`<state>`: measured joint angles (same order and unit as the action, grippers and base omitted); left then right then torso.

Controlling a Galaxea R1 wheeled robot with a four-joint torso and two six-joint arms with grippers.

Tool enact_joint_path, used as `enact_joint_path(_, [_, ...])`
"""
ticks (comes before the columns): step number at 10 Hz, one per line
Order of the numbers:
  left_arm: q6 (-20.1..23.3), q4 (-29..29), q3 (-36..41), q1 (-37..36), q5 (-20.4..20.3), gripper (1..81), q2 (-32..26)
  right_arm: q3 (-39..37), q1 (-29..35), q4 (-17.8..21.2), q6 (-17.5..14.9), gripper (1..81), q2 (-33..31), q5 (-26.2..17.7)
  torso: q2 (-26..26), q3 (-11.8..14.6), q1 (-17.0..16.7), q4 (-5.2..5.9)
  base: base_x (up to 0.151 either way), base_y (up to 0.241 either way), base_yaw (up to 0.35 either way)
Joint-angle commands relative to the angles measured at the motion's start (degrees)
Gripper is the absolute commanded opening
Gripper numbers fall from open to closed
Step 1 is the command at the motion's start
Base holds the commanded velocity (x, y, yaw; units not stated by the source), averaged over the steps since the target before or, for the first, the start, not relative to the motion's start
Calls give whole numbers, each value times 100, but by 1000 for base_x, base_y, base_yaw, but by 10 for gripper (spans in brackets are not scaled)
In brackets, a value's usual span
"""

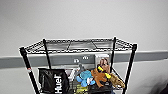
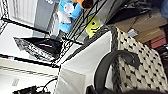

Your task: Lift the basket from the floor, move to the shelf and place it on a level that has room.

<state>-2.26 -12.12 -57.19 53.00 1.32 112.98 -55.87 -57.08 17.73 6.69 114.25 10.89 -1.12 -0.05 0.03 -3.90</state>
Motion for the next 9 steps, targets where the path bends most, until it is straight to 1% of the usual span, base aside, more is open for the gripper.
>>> enact_joint_path(1, [23, 16, 629, -883, 44, 10, -416, 683, 859, 12, 25, 10, -444, -78, 0, 0, 0, 0, 0, 0, 0])
enact_joint_path(5, [-38, -1, 1130, -1182, 44, 10, -785, 1158, 1167, 29, 34, 10, -769, -78, 0, 0, 0, 0, 0, 0, 0])
enact_joint_path(9, [-134, -1, 1560, -1490, 44, 10, -1101, 1457, 1492, 187, 43, 10, -928, -87, 0, 0, -2, 0, 0, 0, 0])
